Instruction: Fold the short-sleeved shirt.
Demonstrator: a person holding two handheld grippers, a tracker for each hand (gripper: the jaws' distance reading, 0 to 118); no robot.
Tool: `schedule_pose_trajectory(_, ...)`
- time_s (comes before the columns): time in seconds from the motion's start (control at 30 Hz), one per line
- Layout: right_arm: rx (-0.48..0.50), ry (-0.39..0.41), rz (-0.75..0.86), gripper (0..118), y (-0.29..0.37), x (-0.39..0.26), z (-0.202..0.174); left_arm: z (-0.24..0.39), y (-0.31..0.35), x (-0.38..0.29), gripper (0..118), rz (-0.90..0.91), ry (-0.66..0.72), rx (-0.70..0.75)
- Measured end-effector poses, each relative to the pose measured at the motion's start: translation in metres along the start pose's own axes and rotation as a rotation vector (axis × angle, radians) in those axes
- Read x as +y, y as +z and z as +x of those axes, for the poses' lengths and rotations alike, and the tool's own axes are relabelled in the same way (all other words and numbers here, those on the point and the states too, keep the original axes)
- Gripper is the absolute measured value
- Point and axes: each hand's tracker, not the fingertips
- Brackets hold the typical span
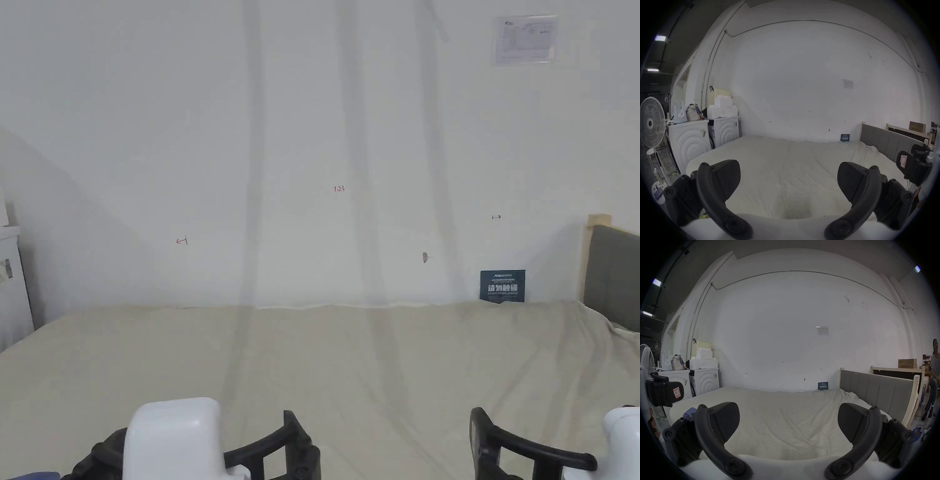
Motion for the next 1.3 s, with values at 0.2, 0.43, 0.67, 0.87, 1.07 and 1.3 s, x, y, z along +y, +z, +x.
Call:
schedule_pose_trajectory(0.2,0.006,-0.014,-0.012,118,-0.002,0.000,-0.001,-0.001,0.006,0.002,118,-0.011,0.013,0.010)
schedule_pose_trajectory(0.43,0.004,0.000,-0.018,118,-0.005,0.001,-0.001,-0.006,0.009,0.003,118,0.024,0.006,0.007)
schedule_pose_trajectory(0.67,0.011,0.010,-0.059,118,-0.006,-0.004,-0.002,0.003,0.006,-0.003,118,-0.035,-0.019,0.014)
schedule_pose_trajectory(0.87,-0.002,0.024,-0.066,118,-0.007,-0.007,-0.003,0.004,-0.003,0.000,118,-0.091,0.114,-0.036)
schedule_pose_trajectory(1.07,-0.005,0.008,-0.068,118,-0.008,-0.005,0.000,0.002,0.003,0.001,118,-0.037,0.098,-0.068)
schedule_pose_trajectory(1.3,-0.011,0.005,-0.072,118,-0.007,-0.008,0.003,-0.002,0.003,-0.005,118,0.004,-0.001,-0.046)
